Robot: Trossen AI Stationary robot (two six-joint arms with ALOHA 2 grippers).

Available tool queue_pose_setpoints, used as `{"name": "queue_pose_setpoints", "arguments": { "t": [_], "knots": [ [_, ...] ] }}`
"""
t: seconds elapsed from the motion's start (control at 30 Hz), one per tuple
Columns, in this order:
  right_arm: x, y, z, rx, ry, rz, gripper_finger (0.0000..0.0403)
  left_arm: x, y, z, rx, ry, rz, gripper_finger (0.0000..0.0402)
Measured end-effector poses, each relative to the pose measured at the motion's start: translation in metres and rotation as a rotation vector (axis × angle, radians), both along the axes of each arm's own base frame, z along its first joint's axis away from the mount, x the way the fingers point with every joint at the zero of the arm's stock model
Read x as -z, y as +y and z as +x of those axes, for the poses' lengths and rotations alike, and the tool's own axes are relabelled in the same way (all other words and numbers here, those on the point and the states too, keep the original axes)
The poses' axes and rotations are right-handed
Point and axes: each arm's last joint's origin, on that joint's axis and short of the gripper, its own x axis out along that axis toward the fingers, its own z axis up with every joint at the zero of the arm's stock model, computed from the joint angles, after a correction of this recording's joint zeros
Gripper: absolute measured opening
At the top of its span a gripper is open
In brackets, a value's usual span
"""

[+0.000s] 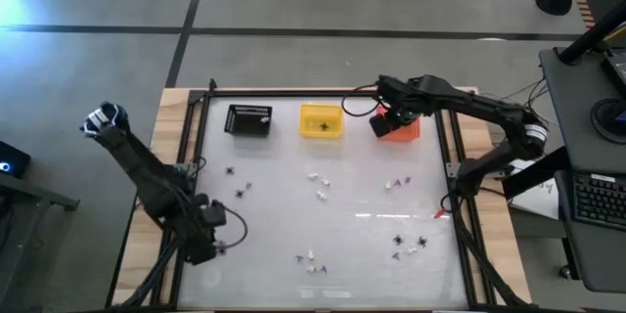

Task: Sort Halloween decoration
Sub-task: Put the purple witch hat toy into the orange basket

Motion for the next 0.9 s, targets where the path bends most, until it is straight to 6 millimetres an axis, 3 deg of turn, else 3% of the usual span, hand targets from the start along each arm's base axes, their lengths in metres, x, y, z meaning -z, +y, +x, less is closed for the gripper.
{"name": "queue_pose_setpoints", "arguments": {
  "t": [0.27,0.57,0.9],
  "knots": [
    [-0.015,0.022,-0.004,-0.001,-0.092,0.013,0.007,0.016,-0.014,0.002,0.081,0.026,0.081,0.0113],
    [-0.016,0.044,0.004,-0.055,-0.103,0.023,0.007,0.034,-0.022,0.009,0.1,0.058,0.164,0.0113],
    [-0.016,0.05,0.007,-0.058,-0.107,0.019,0.007,0.049,-0.027,0.013,0.101,0.09,0.203,0.0112]
  ]
}}
